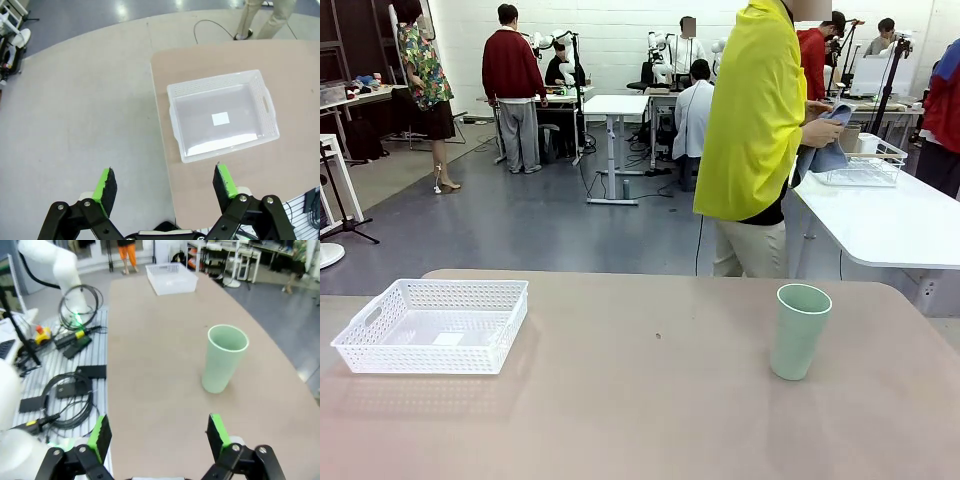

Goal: Clean and organize the cups into the basket.
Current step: Pick up the Organizing basket and move it to the center of the table, then pick up the Reusable plastic cup from the right side of the table and place it inside the Organizing basket.

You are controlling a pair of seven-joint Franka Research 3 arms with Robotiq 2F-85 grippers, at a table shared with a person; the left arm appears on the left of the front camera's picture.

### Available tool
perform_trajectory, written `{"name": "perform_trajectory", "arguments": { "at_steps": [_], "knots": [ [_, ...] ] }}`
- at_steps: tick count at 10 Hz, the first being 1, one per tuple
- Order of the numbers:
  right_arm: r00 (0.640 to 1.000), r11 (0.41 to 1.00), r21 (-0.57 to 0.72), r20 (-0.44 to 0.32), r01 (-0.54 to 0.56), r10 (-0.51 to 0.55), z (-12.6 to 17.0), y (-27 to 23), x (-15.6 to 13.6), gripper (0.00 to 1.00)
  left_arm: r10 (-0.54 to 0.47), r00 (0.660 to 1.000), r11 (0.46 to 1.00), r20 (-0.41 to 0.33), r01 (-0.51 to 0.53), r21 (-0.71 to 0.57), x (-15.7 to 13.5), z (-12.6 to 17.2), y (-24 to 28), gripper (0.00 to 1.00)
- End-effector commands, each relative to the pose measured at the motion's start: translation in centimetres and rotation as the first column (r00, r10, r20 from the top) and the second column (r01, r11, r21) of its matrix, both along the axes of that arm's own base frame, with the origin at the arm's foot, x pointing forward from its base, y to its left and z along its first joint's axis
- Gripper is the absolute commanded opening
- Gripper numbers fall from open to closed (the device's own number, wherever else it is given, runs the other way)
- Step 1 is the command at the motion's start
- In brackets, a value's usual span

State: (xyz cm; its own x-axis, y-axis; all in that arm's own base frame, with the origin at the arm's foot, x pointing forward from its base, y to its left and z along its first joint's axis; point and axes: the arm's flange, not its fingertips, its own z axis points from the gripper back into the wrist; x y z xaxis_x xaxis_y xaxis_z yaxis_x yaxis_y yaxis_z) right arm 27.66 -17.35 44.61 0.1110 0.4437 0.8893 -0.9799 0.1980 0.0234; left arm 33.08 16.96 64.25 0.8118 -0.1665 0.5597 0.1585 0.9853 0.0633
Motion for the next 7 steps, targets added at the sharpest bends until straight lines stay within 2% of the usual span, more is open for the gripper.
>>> {"name": "perform_trajectory", "arguments": {
  "at_steps": [1,4,7],
  "knots": [
    [0.999,0.998,0.069,0.045,0.003,-0.006,-3.3,1.5,3.1,1.00,-0.031,0.999,0.997,-0.010,0.030,-0.069,2.6,-0.8,-0.2,1.00],
    [0.998,0.996,0.061,-0.027,0.057,-0.056,-8.9,4.3,5.9,1.00,-0.061,0.994,0.994,-0.086,0.053,-0.090,6.9,-4.0,-0.5,1.00],
    [0.996,0.998,0.002,-0.066,0.062,-0.062,-11.9,8.6,7.6,1.00,-0.035,0.992,0.997,-0.121,0.025,-0.078,10.4,-7.8,-1.7,1.00]
  ]
}}
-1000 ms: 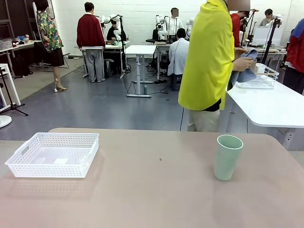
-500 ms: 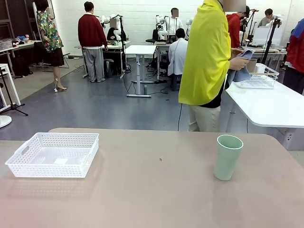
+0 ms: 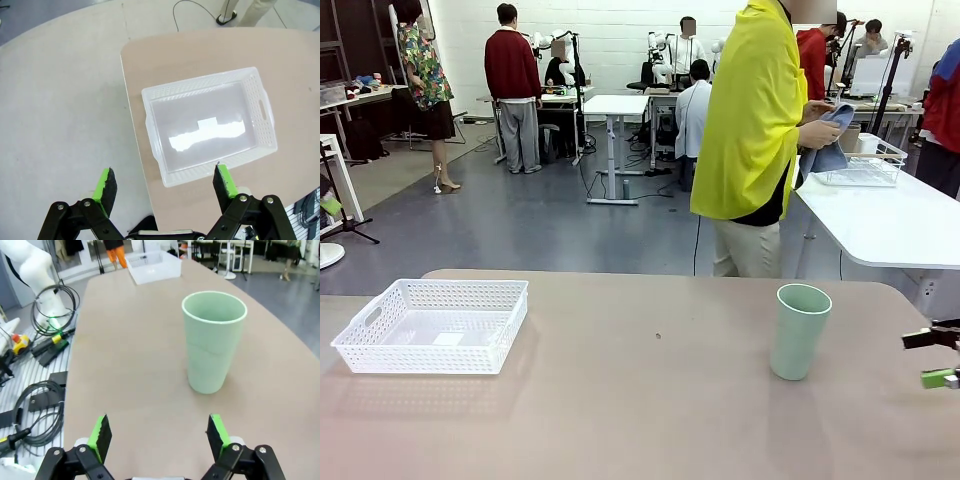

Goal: Clean and organize the cups into the basket.
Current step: Pick up the Organizing basket and move it to the center of the table, then pick up the Reusable plastic cup from the right side of the table and place it inside the Organizing basket.

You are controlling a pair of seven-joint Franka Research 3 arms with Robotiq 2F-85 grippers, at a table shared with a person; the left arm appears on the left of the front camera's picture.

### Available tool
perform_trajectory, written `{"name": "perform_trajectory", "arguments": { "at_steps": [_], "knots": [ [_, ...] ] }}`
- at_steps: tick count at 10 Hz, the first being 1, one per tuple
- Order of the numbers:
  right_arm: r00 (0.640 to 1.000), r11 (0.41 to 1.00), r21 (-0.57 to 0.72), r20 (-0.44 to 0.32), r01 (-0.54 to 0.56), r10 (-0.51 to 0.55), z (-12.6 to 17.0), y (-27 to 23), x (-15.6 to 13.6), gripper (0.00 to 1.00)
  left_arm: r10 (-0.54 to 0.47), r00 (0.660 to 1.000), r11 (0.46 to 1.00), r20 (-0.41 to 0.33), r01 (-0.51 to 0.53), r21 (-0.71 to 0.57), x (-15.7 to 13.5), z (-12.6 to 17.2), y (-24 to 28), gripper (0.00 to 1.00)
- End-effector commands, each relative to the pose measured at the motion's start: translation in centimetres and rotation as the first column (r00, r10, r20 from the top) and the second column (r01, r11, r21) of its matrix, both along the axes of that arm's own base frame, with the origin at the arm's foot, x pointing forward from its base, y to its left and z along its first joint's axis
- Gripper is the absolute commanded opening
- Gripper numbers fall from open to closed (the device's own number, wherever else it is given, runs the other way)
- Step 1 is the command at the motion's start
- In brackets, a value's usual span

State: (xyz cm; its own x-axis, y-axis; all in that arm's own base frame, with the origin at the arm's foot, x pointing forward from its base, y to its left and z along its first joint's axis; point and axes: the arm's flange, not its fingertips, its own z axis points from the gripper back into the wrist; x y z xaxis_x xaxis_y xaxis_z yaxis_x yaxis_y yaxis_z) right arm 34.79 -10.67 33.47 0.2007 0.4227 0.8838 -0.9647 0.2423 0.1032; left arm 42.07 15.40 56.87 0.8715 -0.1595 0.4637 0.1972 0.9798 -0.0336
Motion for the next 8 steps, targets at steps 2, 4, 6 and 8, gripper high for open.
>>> {"name": "perform_trajectory", "arguments": {
  "at_steps": [2,4,6,8],
  "knots": [
    [0.999,0.998,-0.036,0.021,0.048,-0.047,-1.9,3.7,1.5,1.00,0.016,1.000,1.000,-0.017,-0.016,-0.005,2.7,-1.9,-0.3,1.00],
    [0.993,0.994,-0.006,0.015,0.114,-0.113,-1.4,3.5,2.1,1.00,0.006,1.000,1.000,-0.025,-0.006,0.004,1.9,-2.2,-0.3,1.00],
    [0.999,0.999,-0.031,0.001,0.032,-0.032,-1.3,2.8,2.3,1.00,0.006,1.000,1.000,-0.025,-0.006,0.004,1.9,-2.2,-0.3,1.00],
    [0.999,0.999,-0.031,0.001,0.032,-0.032,-1.3,2.8,2.3,1.00,0.006,1.000,1.000,-0.025,-0.006,0.004,1.9,-2.2,-0.3,1.00]
  ]
}}
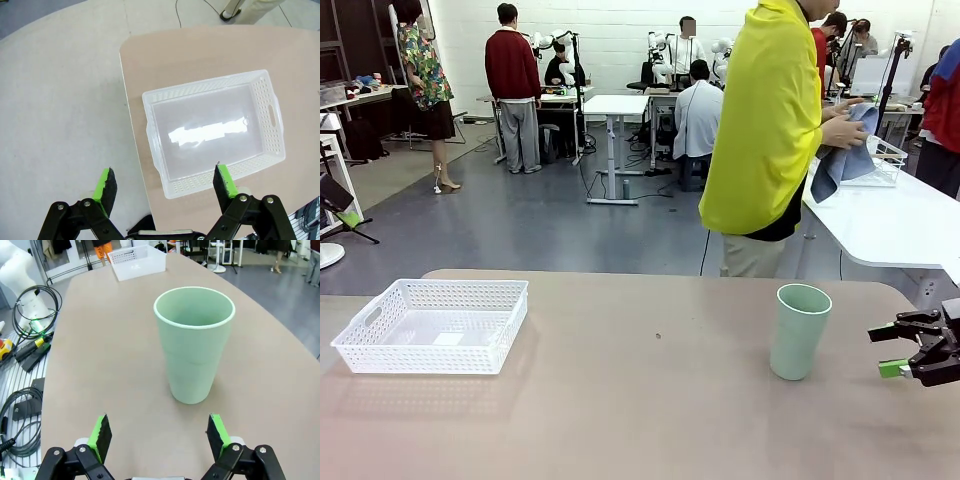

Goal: Clean and organize the cups into the basket.
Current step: Pick up the Organizing basket and move it to the center of the table, then pick up the Reusable plastic cup from the right side of the table and place it inside the Organizing basket.

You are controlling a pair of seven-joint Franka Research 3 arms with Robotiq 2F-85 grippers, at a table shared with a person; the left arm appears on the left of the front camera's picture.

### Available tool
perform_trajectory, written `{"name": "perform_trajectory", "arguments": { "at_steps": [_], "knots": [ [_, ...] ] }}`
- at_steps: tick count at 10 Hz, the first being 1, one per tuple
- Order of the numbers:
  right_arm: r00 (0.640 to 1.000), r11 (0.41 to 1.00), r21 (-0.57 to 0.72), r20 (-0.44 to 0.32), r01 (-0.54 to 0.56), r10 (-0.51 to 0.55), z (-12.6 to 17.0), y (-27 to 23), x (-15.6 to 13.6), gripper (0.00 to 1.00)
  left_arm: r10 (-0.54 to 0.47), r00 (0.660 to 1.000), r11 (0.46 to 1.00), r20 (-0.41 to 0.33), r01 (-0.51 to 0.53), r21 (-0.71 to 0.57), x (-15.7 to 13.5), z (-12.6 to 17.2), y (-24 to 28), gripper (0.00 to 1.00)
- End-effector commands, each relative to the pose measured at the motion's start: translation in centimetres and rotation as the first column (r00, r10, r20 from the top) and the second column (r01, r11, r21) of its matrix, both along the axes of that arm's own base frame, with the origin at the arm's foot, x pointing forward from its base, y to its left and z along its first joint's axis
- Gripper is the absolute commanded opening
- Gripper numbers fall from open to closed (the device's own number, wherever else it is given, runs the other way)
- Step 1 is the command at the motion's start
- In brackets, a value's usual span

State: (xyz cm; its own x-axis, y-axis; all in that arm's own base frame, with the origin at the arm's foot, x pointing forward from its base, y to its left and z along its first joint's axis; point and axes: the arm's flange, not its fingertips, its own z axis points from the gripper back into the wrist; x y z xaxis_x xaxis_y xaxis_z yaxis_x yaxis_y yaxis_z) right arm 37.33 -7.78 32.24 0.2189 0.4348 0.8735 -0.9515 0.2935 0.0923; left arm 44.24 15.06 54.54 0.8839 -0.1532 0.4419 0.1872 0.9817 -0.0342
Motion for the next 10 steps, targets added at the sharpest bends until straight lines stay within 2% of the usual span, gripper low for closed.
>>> {"name": "perform_trajectory", "arguments": {
  "at_steps": [1,2,4,6,10],
  "knots": [
    [1.000,1.000,0.000,0.000,0.000,0.000,0.0,0.0,0.0,1.00,-0.003,1.000,1.000,-0.001,0.003,-0.001,-0.3,0.1,0.0,1.00],
    [1.000,0.999,-0.050,-0.006,-0.012,0.012,-0.7,1.3,0.8,1.00,0.000,1.000,1.000,0.000,0.000,0.000,0.0,0.0,0.0,1.00],
    [0.999,0.999,-0.010,-0.018,-0.037,0.036,-1.7,2.9,2.5,1.00,0.036,0.998,0.997,-0.044,-0.033,0.071,1.8,-1.8,-1.6,1.00],
    [0.999,0.998,0.016,0.010,-0.053,0.052,-3.4,3.2,4.5,1.00,0.147,0.967,0.981,-0.207,-0.116,0.157,3.6,-4.9,-2.9,1.00],
    [1.000,0.998,0.067,-0.007,-0.019,0.020,-6.0,3.5,6.4,1.00,0.165,0.950,0.986,-0.264,-0.148,0.082,5.3,-10.2,-2.5,1.00]
  ]
}}
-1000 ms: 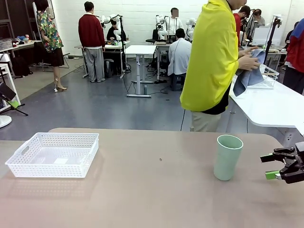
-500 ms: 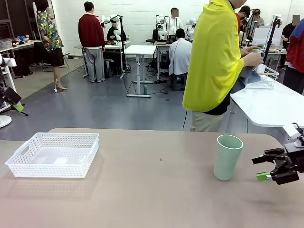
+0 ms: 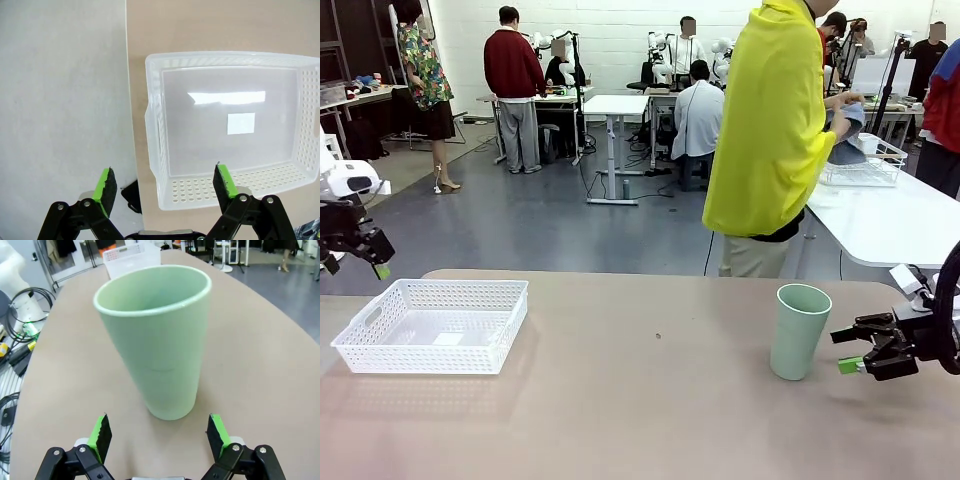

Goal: Clean and organize the cups into the basket.
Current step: Pick up the Organizing basket and move it to the center of the table, then pick up the Reusable plastic cup from the right side of the table and place it inside the Organizing basket.

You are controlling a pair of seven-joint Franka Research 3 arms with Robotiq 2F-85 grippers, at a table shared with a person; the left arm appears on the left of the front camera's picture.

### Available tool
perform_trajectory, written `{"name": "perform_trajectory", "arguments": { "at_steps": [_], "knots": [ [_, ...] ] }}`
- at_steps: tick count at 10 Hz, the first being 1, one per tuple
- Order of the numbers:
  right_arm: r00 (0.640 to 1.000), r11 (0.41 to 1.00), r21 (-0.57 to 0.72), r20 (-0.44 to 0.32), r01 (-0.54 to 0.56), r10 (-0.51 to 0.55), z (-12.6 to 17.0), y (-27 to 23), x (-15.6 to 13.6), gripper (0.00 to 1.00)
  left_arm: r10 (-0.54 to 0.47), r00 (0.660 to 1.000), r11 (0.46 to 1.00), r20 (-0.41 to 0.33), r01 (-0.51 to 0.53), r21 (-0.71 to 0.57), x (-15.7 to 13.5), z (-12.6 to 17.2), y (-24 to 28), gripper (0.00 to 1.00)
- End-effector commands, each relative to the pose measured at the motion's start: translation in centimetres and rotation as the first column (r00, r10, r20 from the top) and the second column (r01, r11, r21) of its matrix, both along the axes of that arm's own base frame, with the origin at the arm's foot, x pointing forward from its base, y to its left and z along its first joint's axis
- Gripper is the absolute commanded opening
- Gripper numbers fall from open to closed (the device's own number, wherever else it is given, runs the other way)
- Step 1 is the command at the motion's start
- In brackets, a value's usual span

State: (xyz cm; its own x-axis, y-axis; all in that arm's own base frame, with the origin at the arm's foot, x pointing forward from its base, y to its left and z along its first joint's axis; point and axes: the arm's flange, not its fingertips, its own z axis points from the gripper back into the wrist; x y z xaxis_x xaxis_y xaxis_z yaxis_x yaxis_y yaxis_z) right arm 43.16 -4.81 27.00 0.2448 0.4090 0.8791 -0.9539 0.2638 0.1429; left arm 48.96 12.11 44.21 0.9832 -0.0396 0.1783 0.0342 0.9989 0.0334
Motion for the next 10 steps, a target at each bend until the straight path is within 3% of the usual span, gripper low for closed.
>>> {"name": "perform_trajectory", "arguments": {
  "at_steps": [1,2,3,4,7,10],
  "knots": [
    [0.998,0.999,0.040,0.051,0.020,-0.022,-1.2,0.8,0.9,1.00,0.008,1.000,0.999,-0.020,-0.009,-0.052,0.8,-0.9,0.5,1.00],
    [0.998,0.999,0.041,0.059,0.027,-0.029,-1.3,1.1,1.1,1.00,0.012,1.000,0.998,-0.015,-0.013,-0.054,1.0,-1.5,0.3,1.00],
    [1.000,1.000,0.014,0.006,0.012,-0.012,-0.5,0.1,0.3,1.00,0.004,1.000,0.999,0.012,-0.003,-0.054,0.6,-0.9,0.6,1.00],
    [1.000,1.000,0.014,0.006,0.012,-0.012,-0.5,0.1,0.3,1.00,0.017,1.000,0.999,-0.025,-0.017,-0.032,0.4,-1.6,0.0,1.00],
    [1.000,1.000,0.020,0.016,0.016,-0.017,-0.7,0.2,0.5,1.00,0.017,1.000,0.999,-0.025,-0.017,-0.032,0.4,-1.6,0.0,1.00],
    [0.989,0.999,0.038,0.143,0.027,-0.032,-0.2,0.9,1.1,1.00,-0.001,1.000,1.000,-0.026,0.000,-0.029,0.7,-2.2,0.0,1.00]
  ]
}}
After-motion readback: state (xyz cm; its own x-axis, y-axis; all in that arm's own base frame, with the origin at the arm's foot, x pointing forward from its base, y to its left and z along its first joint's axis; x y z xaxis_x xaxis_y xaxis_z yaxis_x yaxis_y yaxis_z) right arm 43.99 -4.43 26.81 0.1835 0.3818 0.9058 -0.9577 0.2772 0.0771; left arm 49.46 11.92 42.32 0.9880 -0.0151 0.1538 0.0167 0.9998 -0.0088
